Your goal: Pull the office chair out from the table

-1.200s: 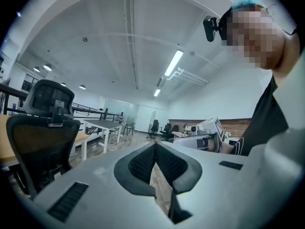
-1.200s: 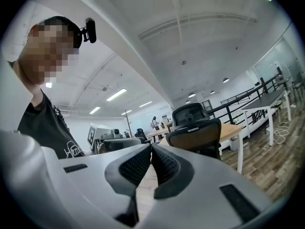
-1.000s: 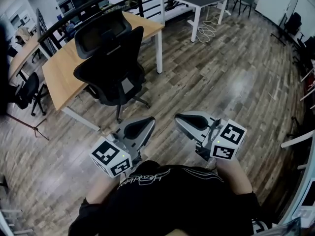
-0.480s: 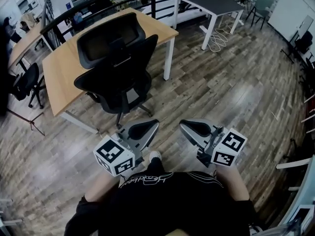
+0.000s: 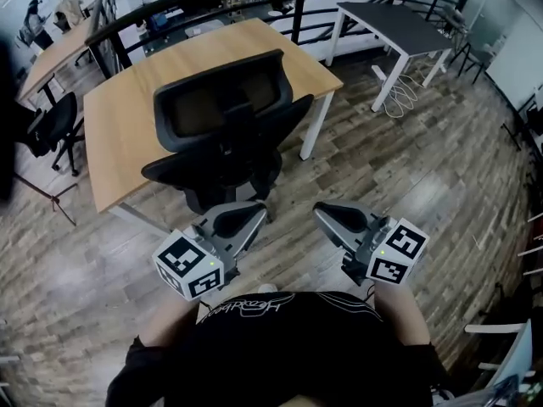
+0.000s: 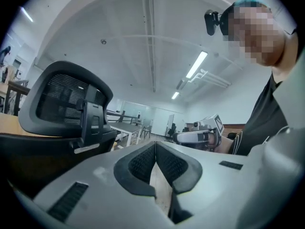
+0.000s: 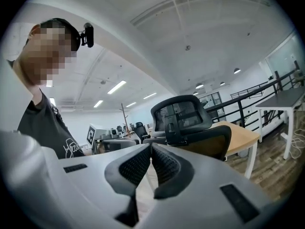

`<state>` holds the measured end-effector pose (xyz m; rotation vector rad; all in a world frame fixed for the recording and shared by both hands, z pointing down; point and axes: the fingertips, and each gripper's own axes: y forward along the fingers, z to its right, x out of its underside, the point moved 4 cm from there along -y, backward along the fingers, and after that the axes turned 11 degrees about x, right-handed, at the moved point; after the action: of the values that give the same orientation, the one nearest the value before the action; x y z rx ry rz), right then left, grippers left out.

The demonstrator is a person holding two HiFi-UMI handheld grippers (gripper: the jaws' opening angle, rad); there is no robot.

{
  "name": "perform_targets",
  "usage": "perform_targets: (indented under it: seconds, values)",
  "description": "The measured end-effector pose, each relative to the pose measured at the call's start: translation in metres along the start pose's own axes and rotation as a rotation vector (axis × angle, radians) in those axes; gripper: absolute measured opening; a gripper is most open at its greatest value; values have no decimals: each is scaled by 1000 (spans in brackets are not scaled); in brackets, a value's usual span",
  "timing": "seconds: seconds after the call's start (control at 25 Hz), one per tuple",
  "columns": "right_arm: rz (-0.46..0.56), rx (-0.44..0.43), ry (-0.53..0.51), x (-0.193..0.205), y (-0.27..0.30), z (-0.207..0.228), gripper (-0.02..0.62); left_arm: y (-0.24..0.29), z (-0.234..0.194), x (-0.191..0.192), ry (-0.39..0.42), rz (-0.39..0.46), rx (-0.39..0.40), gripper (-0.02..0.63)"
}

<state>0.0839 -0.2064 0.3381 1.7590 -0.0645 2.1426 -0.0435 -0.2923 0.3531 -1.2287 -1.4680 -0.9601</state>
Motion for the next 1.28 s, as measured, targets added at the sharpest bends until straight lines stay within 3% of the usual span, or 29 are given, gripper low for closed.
perform_targets:
  seconds: [0.28,0.56,0.88,1.08,1.12,1.2,1.28]
  values:
    - [-9,-63,-52,-17,34,30,41,-8,-35,-3,23,-21,-91,8]
    - [-14,-167,-116,-43,73,88,41,-6,-70,-15,34,5,-272,8]
    - [-44,-245,-244,-66,107,163,43,1,-97,-20,99,-43,-451,11]
    - [-63,-294,-331,-76,126,200,49,-9,-107,-16,79,-46,-567,91]
    - [-70,-318,-349,-77,130,204,76,-14,-109,-15,75,-50,-593,101]
    - [-98,-369,-403,-75,137,209,193,-21,-112,-13,76,-76,-640,130]
    - [-126,-388,-484,-73,145,212,223,-27,-113,-10,87,-124,-675,169]
